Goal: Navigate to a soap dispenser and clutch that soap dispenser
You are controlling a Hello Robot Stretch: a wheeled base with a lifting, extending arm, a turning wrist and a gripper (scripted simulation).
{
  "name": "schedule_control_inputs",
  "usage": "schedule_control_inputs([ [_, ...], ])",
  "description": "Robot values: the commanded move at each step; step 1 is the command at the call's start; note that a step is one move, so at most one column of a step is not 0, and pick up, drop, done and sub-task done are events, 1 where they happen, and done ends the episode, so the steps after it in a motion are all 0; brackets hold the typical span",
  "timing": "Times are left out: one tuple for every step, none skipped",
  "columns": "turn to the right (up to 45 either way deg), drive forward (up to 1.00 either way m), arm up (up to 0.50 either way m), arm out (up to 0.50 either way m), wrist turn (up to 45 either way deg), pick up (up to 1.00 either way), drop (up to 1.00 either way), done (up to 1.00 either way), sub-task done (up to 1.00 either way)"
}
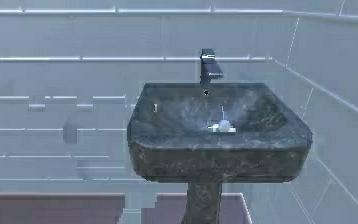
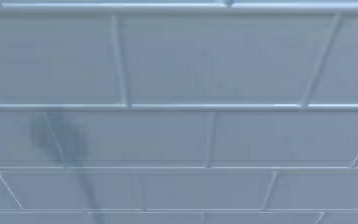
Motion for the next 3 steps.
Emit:
schedule_control_inputs([
  [-45.0, 0.00, 0.00, 0.00, 0.0, 0.00, 0.00, 0.00, 0.00],
  [-45.0, 0.00, 0.00, 0.00, 0.0, 0.00, 0.00, 0.00, 0.00],
  [-33.0, 0.00, 0.00, 0.00, 0.0, 0.00, 0.00, 0.00, 0.00],
])
